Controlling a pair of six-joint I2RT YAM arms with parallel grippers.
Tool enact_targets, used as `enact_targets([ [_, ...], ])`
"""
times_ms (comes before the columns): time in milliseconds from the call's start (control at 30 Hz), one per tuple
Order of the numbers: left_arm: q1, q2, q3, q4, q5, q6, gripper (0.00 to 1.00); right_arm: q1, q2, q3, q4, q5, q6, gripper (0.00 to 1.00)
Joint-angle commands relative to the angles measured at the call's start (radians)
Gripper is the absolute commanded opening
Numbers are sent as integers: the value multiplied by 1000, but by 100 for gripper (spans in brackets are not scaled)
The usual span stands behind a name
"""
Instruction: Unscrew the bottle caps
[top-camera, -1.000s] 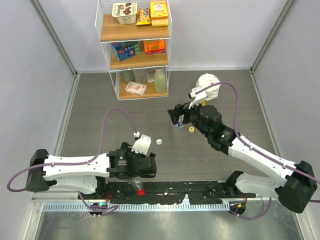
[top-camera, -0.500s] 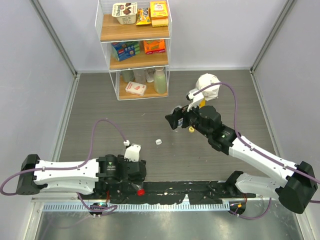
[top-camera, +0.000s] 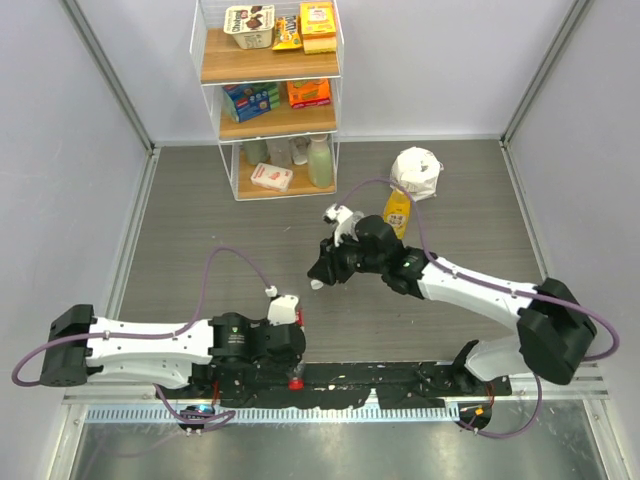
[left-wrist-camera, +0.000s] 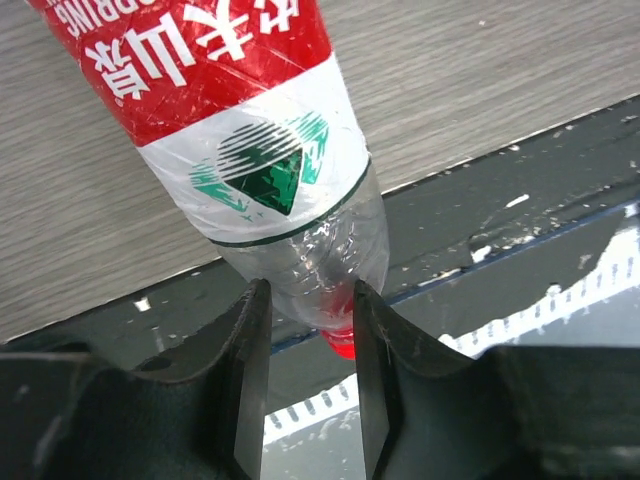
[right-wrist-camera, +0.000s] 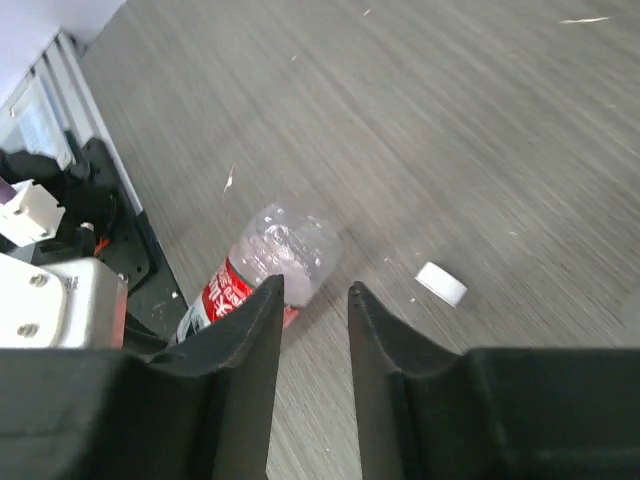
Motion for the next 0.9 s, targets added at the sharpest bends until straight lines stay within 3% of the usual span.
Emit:
enact_targets([
  [0, -4, 55, -54, 134, 40, 20, 35, 38, 99, 101, -28, -103, -10, 28],
  [133, -6, 65, -48, 142, 9, 11, 31, 54, 242, 180, -170, -102, -35, 10],
  [333, -9, -26, -24, 117, -69, 17, 33, 66, 252, 142, -114, -103, -10, 7],
  [533, -21, -172, -10, 105, -126, 53, 56, 63, 236, 141, -101, -108, -7, 7],
  [600, -19, -218, -16, 91, -132, 50, 57, 64, 228, 139, -106, -103, -7, 7],
  [867, -19, -215, -77, 20, -100, -16, 15, 64, 207, 128, -166, -41, -36, 6],
])
